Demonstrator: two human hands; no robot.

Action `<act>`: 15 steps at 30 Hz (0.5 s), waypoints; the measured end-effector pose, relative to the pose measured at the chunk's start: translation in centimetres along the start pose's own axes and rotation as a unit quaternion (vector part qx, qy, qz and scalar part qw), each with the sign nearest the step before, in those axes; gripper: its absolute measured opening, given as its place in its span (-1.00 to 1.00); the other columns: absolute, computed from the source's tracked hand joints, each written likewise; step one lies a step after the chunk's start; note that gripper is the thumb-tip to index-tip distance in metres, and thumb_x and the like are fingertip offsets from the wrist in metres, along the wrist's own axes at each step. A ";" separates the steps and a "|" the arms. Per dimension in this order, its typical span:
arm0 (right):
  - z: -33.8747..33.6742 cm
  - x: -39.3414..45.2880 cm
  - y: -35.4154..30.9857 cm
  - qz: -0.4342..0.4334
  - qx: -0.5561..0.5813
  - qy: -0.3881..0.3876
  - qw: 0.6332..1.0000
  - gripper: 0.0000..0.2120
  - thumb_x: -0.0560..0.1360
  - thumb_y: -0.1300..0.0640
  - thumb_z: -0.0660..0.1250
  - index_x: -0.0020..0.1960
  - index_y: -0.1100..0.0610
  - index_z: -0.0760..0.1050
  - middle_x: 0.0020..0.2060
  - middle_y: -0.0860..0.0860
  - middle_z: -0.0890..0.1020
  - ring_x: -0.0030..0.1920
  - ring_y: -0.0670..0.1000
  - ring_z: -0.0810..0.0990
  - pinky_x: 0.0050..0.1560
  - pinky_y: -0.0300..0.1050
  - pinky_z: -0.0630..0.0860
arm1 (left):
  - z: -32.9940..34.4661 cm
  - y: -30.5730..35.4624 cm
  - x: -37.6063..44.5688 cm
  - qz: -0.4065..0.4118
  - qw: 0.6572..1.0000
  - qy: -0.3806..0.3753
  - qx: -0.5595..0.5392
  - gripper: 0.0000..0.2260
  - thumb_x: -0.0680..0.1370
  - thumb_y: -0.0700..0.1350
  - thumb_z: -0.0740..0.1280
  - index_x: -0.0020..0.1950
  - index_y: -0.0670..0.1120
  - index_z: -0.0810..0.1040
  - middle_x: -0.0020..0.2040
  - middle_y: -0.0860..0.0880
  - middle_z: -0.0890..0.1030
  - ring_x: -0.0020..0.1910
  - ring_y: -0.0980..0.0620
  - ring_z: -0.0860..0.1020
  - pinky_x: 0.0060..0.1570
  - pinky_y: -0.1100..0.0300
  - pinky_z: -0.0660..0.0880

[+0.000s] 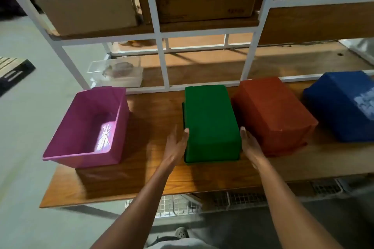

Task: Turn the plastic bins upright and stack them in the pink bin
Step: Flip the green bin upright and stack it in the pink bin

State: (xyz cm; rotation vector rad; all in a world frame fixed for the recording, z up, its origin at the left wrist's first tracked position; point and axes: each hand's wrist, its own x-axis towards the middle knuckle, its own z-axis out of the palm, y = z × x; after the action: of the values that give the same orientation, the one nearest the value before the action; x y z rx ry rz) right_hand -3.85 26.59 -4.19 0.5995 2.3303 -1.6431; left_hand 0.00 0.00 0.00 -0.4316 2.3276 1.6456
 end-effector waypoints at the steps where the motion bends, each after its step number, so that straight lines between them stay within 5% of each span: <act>1: 0.3 0.1 0.0 0.016 0.005 0.001 1.000 -0.28 0.65 -0.38 -0.03 0.66 0.01 0.26 0.62 0.07 0.34 0.60 0.18 0.31 0.57 0.16 0.28 | 0.1 -0.4 0.6 -0.007 1.000 -0.002 -0.015 -0.19 0.58 0.45 0.15 0.72 0.20 -0.07 0.75 -0.05 0.02 0.69 -0.19 0.09 0.61 -0.24 0.14; 9: 1.4 0.4 0.4 0.058 0.115 -0.023 0.991 -0.23 0.65 -0.38 -0.08 0.70 0.06 0.11 0.68 0.07 0.18 0.67 0.14 0.14 0.64 0.14 0.10 | 1.2 -1.4 3.0 -0.007 0.997 -0.070 -0.045 -0.12 0.53 0.47 0.22 0.73 0.15 -0.02 0.71 -0.05 0.20 0.63 -0.19 0.28 0.55 -0.17 0.28; 15: 1.2 -0.1 -0.2 0.040 0.142 -0.050 0.988 -0.52 0.76 -0.14 0.01 0.55 0.03 0.43 0.43 -0.01 0.53 0.40 0.01 0.48 0.40 -0.04 0.36 | 2.4 -1.6 2.6 0.044 0.998 -0.028 -0.045 -0.31 0.61 0.33 0.26 0.68 0.11 0.21 0.58 0.00 0.45 0.53 -0.09 0.45 0.50 -0.13 0.43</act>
State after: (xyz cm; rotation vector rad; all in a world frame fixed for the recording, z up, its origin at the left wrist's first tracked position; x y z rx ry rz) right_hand -3.91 25.41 -4.37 0.6388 1.9931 -1.9347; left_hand -1.68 1.57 -3.11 -0.3013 2.2685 1.7860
